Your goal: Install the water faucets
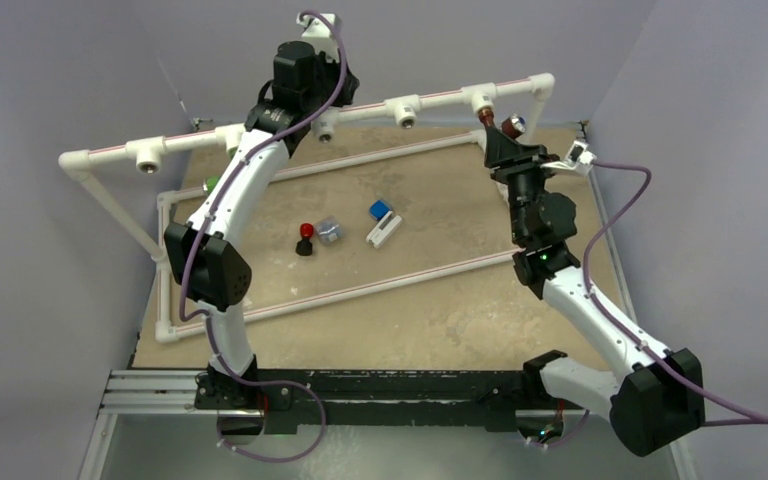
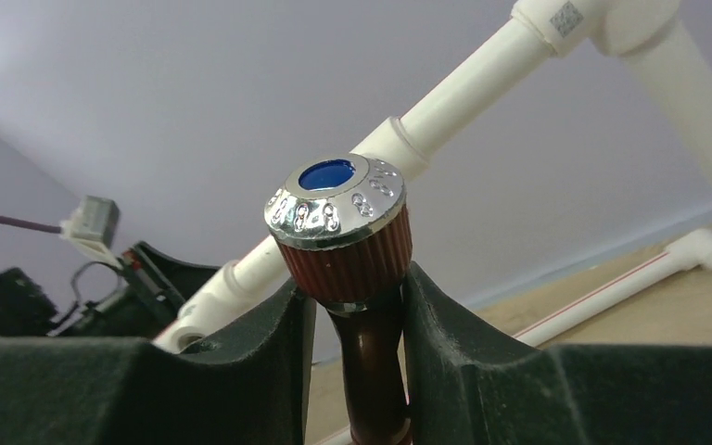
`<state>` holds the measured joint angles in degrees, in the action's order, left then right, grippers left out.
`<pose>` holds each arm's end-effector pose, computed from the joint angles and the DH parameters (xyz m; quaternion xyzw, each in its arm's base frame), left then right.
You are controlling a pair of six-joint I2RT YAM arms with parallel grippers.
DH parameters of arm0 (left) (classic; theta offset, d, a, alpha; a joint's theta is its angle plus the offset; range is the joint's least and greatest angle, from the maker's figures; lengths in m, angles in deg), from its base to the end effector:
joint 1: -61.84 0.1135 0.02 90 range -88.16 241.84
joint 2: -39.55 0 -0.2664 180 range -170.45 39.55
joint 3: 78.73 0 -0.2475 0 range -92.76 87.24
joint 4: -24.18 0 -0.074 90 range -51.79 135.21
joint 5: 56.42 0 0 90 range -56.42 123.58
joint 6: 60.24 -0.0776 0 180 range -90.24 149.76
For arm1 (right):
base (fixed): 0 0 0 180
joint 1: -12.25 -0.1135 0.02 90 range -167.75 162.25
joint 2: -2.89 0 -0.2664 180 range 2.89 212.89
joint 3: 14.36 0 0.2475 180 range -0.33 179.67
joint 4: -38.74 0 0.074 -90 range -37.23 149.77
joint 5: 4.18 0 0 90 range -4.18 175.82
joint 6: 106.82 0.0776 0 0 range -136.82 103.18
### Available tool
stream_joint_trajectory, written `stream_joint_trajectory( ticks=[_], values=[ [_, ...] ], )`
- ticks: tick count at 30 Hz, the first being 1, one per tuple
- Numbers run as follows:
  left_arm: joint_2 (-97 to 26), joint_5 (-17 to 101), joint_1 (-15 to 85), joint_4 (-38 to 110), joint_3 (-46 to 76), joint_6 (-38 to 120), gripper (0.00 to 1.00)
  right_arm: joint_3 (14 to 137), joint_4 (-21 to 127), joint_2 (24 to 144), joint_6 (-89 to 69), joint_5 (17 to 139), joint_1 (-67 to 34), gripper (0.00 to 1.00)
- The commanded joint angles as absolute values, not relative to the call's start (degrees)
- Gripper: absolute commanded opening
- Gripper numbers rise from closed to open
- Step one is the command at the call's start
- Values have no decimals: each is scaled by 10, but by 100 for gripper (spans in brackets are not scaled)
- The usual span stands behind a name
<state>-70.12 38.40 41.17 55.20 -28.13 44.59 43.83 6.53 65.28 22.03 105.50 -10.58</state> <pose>0.4571 -0.1794 0.4183 0.0660 0.7702 -0.2241 0.5935 0.2619 0.0819 0.4005 0.2158 0.4820 0.3574 0.7703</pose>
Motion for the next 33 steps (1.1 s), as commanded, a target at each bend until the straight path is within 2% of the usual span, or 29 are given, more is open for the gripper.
stream_joint_trajectory(
  ticks=[1,12,19,24,28,33],
  values=[
    [-738,395,403,659,-239,439,16,417,37,647,409,942,-112,0],
    [-737,398,404,660,-238,439,16,377,-13,660,660,869,-110,0],
    [-737,409,403,662,-243,443,16,360,-70,688,766,827,-110,1],
    [-742,419,405,669,-254,452,16,350,-57,682,780,807,-110,19],
    [-748,424,408,678,-265,458,16,357,-4,654,733,824,-110,47],
    [-753,420,411,682,-274,460,16,383,82,620,631,850,-110,68]
  ],
)
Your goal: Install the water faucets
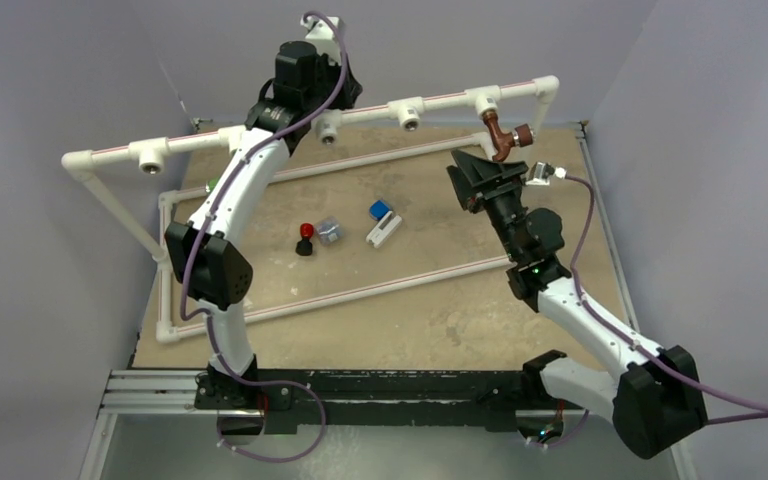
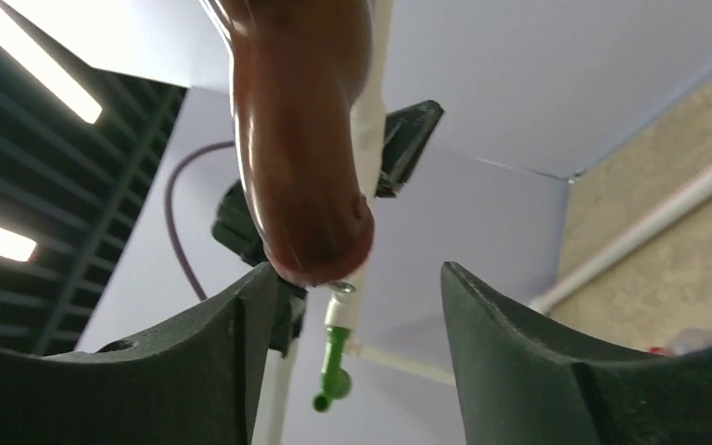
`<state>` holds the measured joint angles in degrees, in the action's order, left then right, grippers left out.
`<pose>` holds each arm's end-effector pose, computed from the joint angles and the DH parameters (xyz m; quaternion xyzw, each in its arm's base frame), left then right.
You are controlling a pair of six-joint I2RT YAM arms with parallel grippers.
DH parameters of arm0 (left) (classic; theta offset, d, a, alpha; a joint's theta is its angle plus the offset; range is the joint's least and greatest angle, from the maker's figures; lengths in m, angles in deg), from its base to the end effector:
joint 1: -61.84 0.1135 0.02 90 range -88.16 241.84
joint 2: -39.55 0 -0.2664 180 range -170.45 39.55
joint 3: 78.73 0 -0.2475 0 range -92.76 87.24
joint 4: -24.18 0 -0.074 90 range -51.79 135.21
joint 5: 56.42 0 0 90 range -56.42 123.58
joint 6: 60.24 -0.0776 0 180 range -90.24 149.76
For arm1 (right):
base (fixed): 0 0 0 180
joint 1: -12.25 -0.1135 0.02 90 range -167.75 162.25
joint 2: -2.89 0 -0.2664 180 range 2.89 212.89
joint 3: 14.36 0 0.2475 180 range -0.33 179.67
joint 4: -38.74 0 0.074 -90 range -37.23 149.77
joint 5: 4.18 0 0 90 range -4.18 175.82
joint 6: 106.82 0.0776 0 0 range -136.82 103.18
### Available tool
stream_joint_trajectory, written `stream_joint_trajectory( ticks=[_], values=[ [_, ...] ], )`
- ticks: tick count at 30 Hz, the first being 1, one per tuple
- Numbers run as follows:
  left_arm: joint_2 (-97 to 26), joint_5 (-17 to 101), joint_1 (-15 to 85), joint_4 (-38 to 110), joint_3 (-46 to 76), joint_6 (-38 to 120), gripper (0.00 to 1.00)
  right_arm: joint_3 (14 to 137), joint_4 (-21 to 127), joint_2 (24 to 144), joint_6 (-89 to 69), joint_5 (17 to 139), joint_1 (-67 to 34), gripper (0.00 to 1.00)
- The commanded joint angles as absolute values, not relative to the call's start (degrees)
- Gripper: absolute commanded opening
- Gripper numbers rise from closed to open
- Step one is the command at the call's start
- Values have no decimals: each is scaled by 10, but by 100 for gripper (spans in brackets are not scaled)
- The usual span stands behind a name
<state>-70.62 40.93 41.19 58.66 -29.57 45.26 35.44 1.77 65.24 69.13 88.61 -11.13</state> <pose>0.4550 -0.1821 0.4149 0.0748 0.7828 -0.2390 0.5697 0.2548 0.1060 0.3583 0.2986 0.4521 0.6780 0.4968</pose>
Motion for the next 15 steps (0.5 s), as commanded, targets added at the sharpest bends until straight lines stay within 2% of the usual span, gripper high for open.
stream_joint_trajectory(
  ticks=[1,7,15],
  values=[
    [-754,421,411,683,-276,462,16,387,99,615,612,855,-110,70],
    [-763,424,414,692,-288,462,16,417,209,576,475,882,-110,78],
    [-762,426,418,694,-289,456,16,466,348,509,228,950,-110,79]
  ],
)
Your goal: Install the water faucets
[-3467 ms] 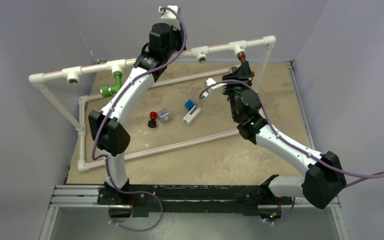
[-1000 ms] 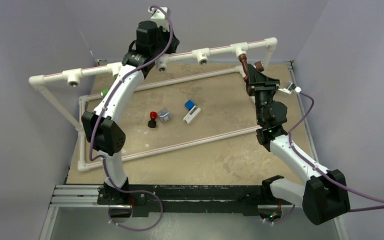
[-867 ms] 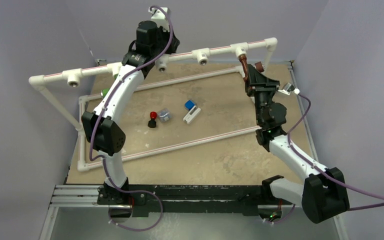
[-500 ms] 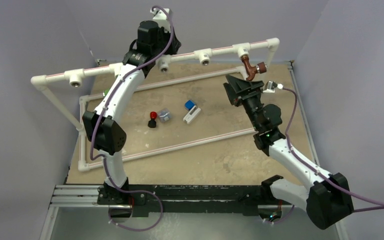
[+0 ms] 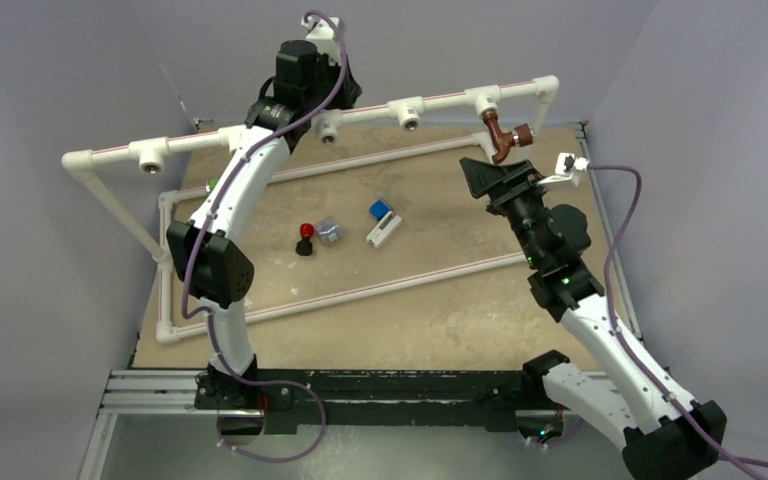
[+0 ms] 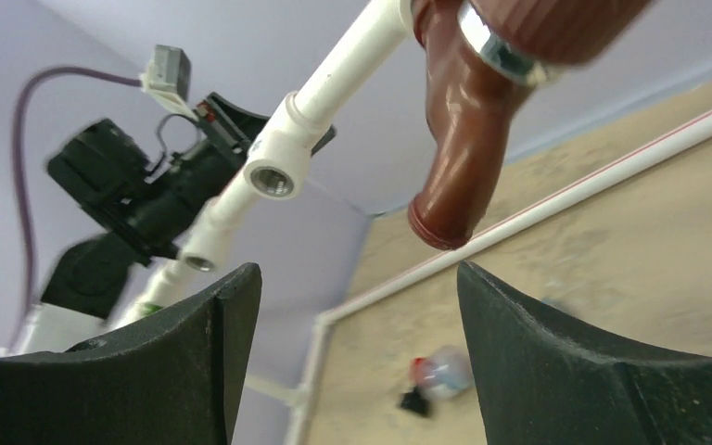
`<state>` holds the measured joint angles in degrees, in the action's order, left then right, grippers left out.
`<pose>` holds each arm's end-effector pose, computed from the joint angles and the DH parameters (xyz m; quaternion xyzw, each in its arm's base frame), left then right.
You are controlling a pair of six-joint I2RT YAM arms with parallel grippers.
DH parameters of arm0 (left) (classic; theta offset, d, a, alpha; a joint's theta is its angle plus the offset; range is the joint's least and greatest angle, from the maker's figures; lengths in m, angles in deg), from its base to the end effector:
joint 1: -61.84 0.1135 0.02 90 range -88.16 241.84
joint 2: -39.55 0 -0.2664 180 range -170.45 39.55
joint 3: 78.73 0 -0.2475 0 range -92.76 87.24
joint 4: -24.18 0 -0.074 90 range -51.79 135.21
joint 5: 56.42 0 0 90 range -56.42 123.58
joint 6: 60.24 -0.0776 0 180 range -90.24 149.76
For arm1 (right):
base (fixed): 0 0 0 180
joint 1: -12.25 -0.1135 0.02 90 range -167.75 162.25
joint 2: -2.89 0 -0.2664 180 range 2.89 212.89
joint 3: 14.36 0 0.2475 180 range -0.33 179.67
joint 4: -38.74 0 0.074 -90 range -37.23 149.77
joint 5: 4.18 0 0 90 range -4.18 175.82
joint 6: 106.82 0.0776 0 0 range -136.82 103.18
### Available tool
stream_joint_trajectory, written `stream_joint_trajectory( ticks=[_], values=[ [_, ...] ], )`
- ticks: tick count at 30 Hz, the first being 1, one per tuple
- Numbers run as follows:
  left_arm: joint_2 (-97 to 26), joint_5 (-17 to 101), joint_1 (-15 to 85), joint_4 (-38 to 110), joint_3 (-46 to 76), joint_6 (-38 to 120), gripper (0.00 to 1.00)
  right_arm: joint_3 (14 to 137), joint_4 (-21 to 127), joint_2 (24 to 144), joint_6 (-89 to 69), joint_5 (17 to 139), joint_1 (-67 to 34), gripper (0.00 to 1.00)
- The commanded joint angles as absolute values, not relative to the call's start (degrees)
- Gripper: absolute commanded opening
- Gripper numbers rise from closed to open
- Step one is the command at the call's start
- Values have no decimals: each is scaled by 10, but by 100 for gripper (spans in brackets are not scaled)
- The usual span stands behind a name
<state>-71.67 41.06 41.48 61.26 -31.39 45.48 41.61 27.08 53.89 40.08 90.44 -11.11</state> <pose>0.4579 -0.1807 0.4116 0.0716 0.7928 -0.2362 0.5573 0.2264 0.0910 0.3853 0.2032 0.5622 0.4980 0.6282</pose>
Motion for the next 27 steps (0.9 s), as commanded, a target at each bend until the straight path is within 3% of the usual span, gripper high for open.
stream_joint_trajectory(
  ticks=[1,13,22,27],
  values=[
    [-762,427,419,694,-289,456,16,475,362,503,193,956,-110,79],
    [-761,435,422,702,-297,454,16,540,469,454,-238,997,-110,80],
    [-760,449,429,700,-295,456,16,543,496,434,-596,881,-110,80],
    [-759,457,433,700,-295,459,16,517,482,437,-772,895,-111,80]
  ],
)
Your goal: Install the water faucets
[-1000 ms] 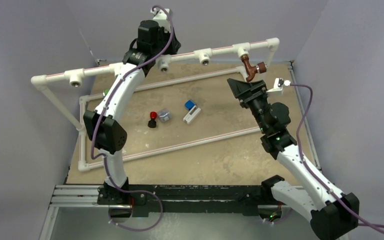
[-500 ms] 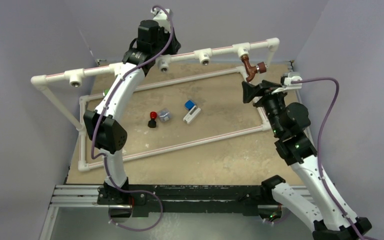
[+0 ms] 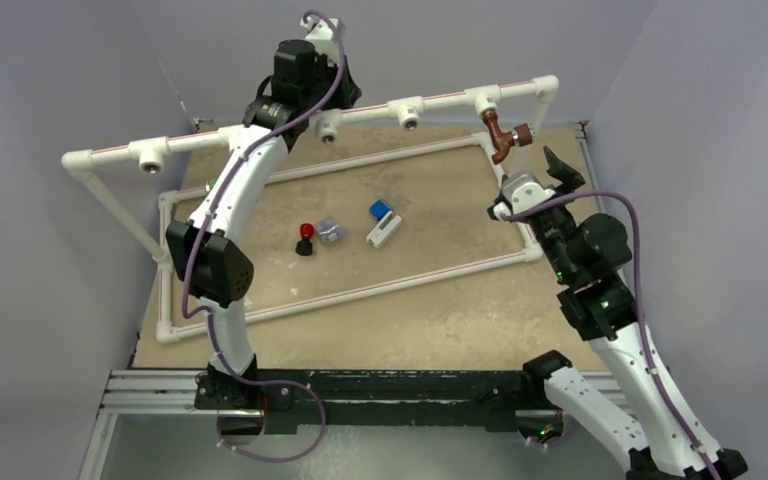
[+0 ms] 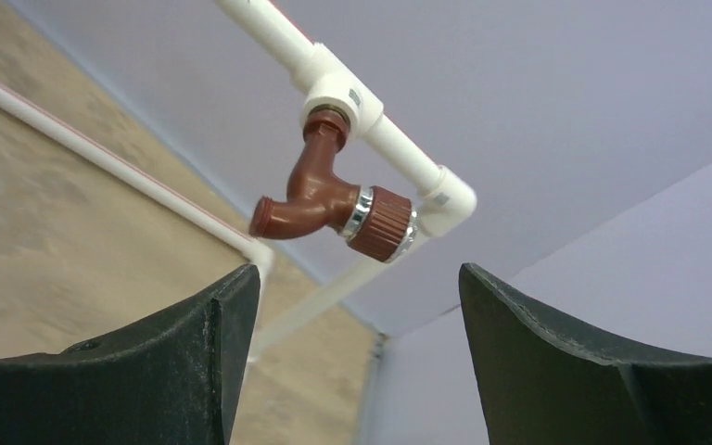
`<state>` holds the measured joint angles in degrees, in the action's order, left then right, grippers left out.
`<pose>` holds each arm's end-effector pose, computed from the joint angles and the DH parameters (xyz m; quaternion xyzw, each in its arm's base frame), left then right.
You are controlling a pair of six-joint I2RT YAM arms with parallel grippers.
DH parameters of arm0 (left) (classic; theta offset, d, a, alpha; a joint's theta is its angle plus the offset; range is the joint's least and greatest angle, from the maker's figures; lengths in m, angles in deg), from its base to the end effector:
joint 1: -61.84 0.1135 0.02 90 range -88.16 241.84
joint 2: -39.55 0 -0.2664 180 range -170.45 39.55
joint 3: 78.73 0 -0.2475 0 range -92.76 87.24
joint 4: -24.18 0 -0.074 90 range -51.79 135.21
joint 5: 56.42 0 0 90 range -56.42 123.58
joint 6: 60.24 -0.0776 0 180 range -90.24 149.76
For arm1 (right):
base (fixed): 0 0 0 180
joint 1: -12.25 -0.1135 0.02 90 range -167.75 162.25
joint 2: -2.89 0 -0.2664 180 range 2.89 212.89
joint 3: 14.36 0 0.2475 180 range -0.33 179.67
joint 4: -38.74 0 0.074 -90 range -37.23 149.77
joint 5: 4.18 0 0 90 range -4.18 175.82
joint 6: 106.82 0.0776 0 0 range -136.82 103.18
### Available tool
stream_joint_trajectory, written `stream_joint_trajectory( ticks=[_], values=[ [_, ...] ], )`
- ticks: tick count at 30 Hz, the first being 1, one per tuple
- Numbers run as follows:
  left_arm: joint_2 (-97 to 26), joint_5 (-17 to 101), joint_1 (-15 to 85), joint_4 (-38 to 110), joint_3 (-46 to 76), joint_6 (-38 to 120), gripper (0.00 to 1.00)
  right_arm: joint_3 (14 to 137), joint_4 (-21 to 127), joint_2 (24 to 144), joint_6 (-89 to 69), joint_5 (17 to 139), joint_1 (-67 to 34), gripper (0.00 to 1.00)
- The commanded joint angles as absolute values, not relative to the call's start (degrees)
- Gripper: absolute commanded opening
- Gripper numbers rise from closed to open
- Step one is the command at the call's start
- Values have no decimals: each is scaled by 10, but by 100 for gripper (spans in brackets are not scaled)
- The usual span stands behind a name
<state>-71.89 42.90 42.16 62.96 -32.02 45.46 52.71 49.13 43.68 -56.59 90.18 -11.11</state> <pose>0.4582 -0.1772 0.4097 0.0761 0.7987 -0.2425 0.5455 0.1729 0.0683 0.4386 -0.2893 0.5289 -0.1365 0.7860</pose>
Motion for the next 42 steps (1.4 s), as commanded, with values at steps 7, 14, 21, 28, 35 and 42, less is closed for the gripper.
stream_joint_trajectory(
  ticks=[7,14,21,28,35,42],
  values=[
    [-755,463,438,697,-285,461,17,466,397,453,-957,945,-118,81],
    [-752,467,440,693,-276,463,17,430,256,490,-1082,995,-147,82],
    [-750,473,442,692,-272,464,17,441,194,550,-1136,1023,-167,82],
    [-743,476,446,691,-268,462,17,462,170,613,-1105,1042,-168,79],
    [-735,489,448,684,-255,466,17,477,143,647,-1061,1072,-168,72],
    [-732,492,450,684,-256,468,17,510,145,668,-975,1106,-168,46]
  ],
)
